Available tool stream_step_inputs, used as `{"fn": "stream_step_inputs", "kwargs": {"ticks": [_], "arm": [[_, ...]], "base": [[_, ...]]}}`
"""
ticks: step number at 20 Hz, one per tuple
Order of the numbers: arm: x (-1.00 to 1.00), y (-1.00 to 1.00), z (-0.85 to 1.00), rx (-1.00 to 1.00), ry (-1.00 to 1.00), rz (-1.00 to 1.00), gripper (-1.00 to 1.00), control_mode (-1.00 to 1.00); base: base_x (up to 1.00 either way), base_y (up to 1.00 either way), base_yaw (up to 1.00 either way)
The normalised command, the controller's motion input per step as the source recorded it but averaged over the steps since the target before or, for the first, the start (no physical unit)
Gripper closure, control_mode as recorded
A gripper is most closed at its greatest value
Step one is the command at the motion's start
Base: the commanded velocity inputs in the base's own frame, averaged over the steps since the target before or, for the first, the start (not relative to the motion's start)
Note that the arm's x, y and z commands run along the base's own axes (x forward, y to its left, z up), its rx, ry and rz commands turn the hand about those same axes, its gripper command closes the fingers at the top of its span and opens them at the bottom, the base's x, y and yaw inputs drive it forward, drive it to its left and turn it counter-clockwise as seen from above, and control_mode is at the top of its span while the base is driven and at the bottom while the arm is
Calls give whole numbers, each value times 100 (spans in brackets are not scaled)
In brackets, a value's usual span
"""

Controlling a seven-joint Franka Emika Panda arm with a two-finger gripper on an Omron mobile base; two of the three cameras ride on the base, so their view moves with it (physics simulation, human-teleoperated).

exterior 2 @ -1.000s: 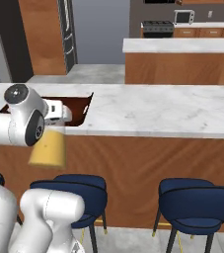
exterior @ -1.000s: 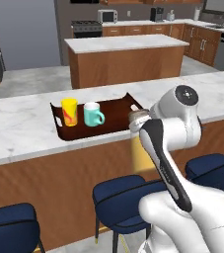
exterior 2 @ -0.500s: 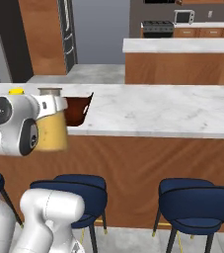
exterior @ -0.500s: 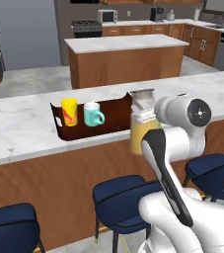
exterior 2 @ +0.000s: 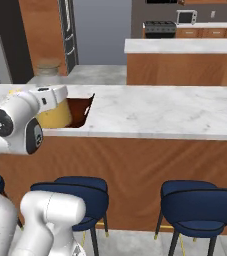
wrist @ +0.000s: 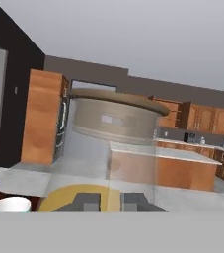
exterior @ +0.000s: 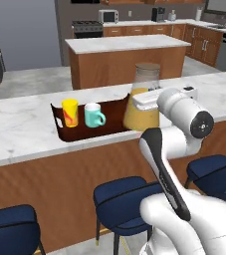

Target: There is a tray on the dining counter. Grab the cup, mug, and pitcher and place them on the tray. The pitcher may be placed next to the tray if it cannot fit the tray.

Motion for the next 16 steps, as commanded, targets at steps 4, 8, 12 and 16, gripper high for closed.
{"fn": "stream_step_inputs", "kwargs": {"ticks": [4, 8, 12, 16], "arm": [[57, 0, 18, 17, -14, 4, 100, -100], [78, 0, 1, 4, -1, 0, 100, -100], [88, 0, -4, 0, 0, 0, 100, -100], [61, 4, -2, 0, 0, 0, 100, -100]], "base": [[0, 0, 0], [0, 0, 0], [0, 0, 0], [0, 0, 0]]}}
